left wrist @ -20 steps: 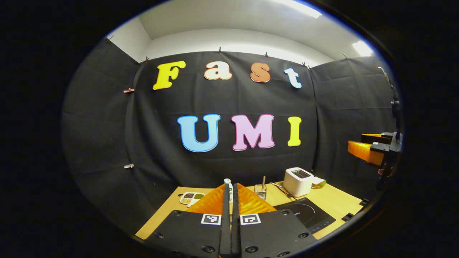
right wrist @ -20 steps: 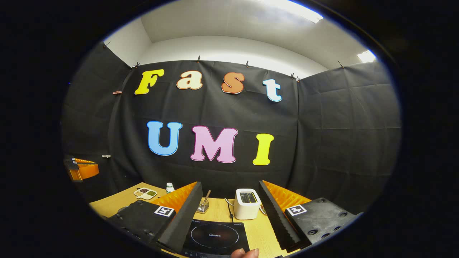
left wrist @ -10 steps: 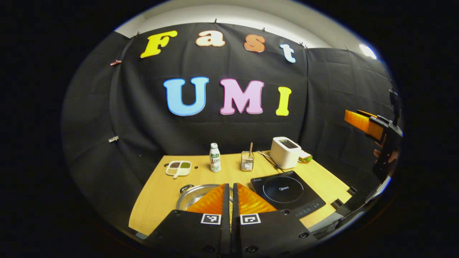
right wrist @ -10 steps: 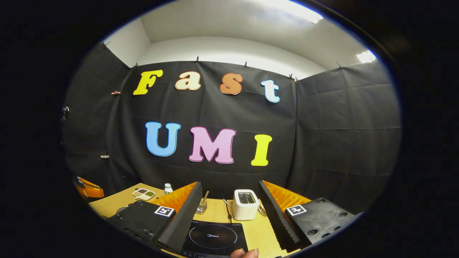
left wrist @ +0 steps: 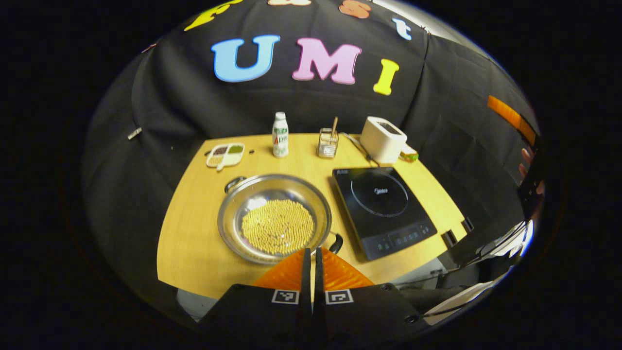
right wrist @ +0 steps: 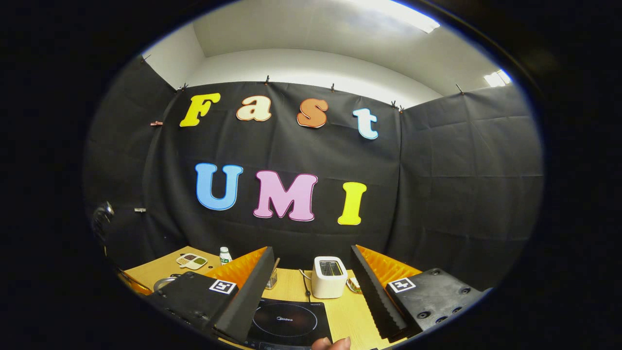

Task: First push the handle of the pot to place it horizontally, then grasp the pot with both hands and set it on the induction cooktop.

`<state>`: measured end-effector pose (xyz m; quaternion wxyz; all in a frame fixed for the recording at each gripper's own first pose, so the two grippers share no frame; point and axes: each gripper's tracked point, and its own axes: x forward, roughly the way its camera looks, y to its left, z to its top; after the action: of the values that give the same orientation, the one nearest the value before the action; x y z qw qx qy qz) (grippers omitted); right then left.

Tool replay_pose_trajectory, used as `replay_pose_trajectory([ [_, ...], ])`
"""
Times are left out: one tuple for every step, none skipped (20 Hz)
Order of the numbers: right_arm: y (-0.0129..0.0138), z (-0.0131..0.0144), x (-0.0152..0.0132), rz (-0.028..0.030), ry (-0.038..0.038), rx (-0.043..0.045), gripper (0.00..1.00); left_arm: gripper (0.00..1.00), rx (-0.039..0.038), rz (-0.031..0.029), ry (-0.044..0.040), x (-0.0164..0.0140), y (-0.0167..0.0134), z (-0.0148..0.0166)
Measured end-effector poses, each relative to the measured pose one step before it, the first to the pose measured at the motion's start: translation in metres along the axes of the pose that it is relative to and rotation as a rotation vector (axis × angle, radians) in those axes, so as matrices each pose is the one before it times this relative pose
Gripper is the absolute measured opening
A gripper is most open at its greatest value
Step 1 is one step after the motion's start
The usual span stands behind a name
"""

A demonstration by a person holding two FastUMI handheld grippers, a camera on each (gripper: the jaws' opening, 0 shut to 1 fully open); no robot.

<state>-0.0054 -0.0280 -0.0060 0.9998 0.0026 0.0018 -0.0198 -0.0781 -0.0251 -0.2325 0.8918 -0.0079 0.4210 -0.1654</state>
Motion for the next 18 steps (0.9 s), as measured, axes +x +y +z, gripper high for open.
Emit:
replay_pose_trajectory([
  [-0.00174, -0.00093, -0.00027, -0.00239, 0.00155, -0.00003, 0.97, 0.05, 0.01363, -0.00488, 0.04620, 0.00581, 0.00029, -0.01213],
  [-0.00176, -0.00021, -0.00008, -0.00306, 0.00009, 0.00004, 0.97, 0.06, 0.01691, -0.00236, 0.04396, 0.00493, -0.00001, -0.00895],
  [-0.00185, -0.00015, -0.00035, -0.00281, 0.00017, -0.00051, 0.97, 0.04, 0.01673, 0.00225, 0.03954, 0.00882, 0.00136, -0.00791],
  [-0.00132, -0.00046, -0.00028, -0.00232, 0.00093, -0.00132, 0.97, 0.06, 0.01266, -0.00232, 0.04141, 0.00825, -0.00024, -0.00847],
  [-0.00206, -0.00062, -0.00017, -0.00334, 0.00176, -0.00082, 0.97, 0.05, 0.00707, -0.00703, 0.04166, 0.01037, -0.00105, -0.00987],
  [-0.00163, -0.00126, -0.00099, -0.00218, 0.00146, 0.00179, 0.97, 0.06, 0.00220, -0.01051, 0.03734, 0.00925, -0.00161, -0.00629],
  [-0.00169, -0.00158, -0.00024, -0.00292, 0.00365, 0.00273, 0.97, 0.05, 0.00015, -0.01292, 0.02553, 0.00922, -0.00154, -0.00468],
  [-0.00150, -0.00025, -0.00120, -0.00280, 0.00242, 0.00143, 0.97, 0.04, -0.00138, -0.01063, 0.01858, 0.00860, -0.00089, -0.00109],
  [-0.00157, -0.00106, -0.00087, -0.00167, 0.00127, -0.00012, 0.96, 0.05, -0.00060, -0.00261, 0.01495, 0.00774, 0.00227, 0.00033],
  [-0.00161, -0.00077, -0.00019, -0.00190, 0.00152, -0.00320, 0.97, 0.05, 0.00068, 0.00169, 0.01188, 0.00843, 0.00266, 0.00171],
  [-0.00210, -0.00059, -0.00067, -0.00329, 0.00254, -0.00314, 0.97, 0.05, -0.00215, 0.00252, 0.01302, 0.00874, 0.00223, 0.00119],
  [-0.00236, -0.00155, -0.00059, -0.00248, 0.00344, 0.00065, 0.97, 0.05, -0.00195, -0.00181, 0.01498, 0.00850, 0.00189, 0.00187],
  [-0.00271, -0.00097, -0.00075, -0.00402, 0.00364, 0.00273, 0.97, 0.05, -0.00659, 0.00039, 0.01506, 0.00862, 0.00344, 0.00038],
  [-0.00243, -0.00092, -0.00033, -0.00452, 0.00248, 0.00140, 0.97, 0.05, -0.00880, 0.00209, 0.01149, 0.00887, 0.00183, 0.00183],
  [-0.00262, 0.00036, 0.00009, -0.00533, 0.00127, -0.00064, 0.97, 0.06, -0.00707, -0.00377, 0.01266, 0.00690, 0.00048, 0.00060],
  [-0.00333, -0.00099, -0.00011, -0.00507, 0.00152, -0.00137, 0.97, 0.05, -0.00332, 0.00071, 0.01080, 0.00499, 0.00013, 0.00123],
  [-0.00186, -0.00029, -0.00007, -0.00393, 0.00110, -0.00205, 0.97, 0.06, 0.00172, 0.00411, 0.00622, 0.00506, 0.00055, 0.00228],
  [-0.00195, -0.00048, -0.00022, -0.00477, 0.00109, -0.00229, 0.97, 0.05, 0.00137, 0.00618, 0.00537, 0.00307, -0.00052, 0.00271],
])
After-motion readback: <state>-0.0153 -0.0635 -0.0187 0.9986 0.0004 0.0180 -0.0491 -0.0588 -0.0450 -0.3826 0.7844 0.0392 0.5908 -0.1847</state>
